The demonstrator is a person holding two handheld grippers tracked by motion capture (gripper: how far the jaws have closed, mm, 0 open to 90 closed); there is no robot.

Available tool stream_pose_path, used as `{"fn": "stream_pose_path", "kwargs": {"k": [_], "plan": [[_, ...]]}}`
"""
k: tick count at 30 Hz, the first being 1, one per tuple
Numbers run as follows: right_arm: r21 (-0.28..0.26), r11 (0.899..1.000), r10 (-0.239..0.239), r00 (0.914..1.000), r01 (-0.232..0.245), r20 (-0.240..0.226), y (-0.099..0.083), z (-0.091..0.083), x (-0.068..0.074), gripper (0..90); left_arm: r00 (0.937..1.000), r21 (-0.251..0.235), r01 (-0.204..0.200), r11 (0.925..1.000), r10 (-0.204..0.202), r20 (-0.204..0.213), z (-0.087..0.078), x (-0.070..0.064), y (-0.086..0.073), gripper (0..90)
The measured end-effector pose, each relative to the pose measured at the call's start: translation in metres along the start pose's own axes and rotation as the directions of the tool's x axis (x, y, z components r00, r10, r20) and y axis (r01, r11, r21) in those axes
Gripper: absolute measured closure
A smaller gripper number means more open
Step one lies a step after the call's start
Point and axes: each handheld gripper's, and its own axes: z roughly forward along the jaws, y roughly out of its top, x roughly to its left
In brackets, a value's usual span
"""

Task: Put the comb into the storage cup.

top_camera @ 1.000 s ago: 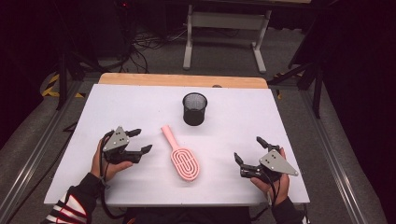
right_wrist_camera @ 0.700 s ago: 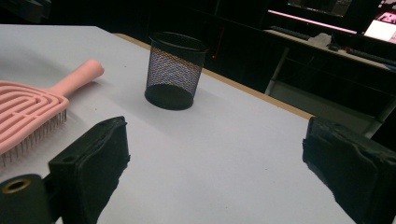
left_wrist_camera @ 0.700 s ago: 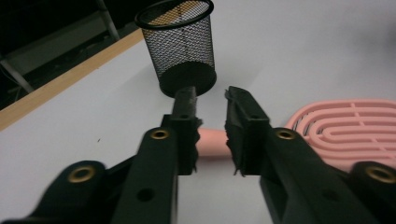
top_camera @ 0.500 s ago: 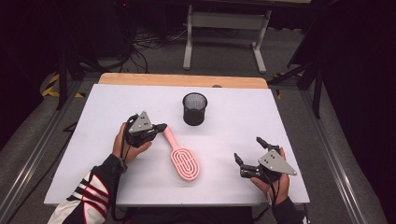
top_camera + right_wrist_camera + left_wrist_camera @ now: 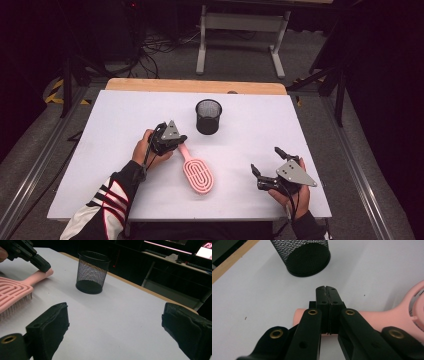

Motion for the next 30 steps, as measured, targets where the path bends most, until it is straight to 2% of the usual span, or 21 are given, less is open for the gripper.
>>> {"fn": "stream_pose_path", "kwargs": {"k": [5,12,15,19,22,26,30], "plan": [[0.013,1.000,-0.005,1.0000,0.005,-0.004,-0.001,0.001,0.001,8.0,0.9999,0.014,0.016,0.9998,-0.016,0.002,0.006,0.003,-0.002,90.0],[0.019,1.000,-0.015,0.9997,0.015,-0.020,-0.001,0.002,0.002,8.2,0.9999,0.033,-0.015,0.9993,0.015,0.001,0.012,0.000,0.000,90.0],[0.023,1.000,-0.018,0.9997,0.018,-0.018,-0.001,0.003,0.003,8.2,0.9999,0.047,-0.007,0.9989,0.006,0.008,0.010,0.001,-0.001,90.0],[0.025,0.999,-0.021,0.9996,0.022,-0.017,-0.001,0.002,0.001,8.3,0.9999,0.090,-0.013,0.9959,0.012,0.002,0.003,-0.002,-0.003,89.5],[0.024,0.999,-0.023,0.9996,0.023,-0.018,-0.001,0.001,0.001,8.3,0.9994,0.104,-0.033,0.9940,0.034,-0.005,-0.006,-0.006,-0.005,89.4],[0.029,0.999,-0.015,0.9997,0.016,-0.020,-0.001,0.002,0.000,8.3,0.9991,0.126,-0.041,0.9912,0.041,0.006,-0.017,-0.011,-0.010,89.5],[0.029,0.999,-0.017,0.9992,0.018,-0.035,-0.001,0.001,0.000,8.3,0.9988,0.151,-0.046,0.9874,0.043,0.021,-0.020,-0.015,-0.012,88.5]]}}
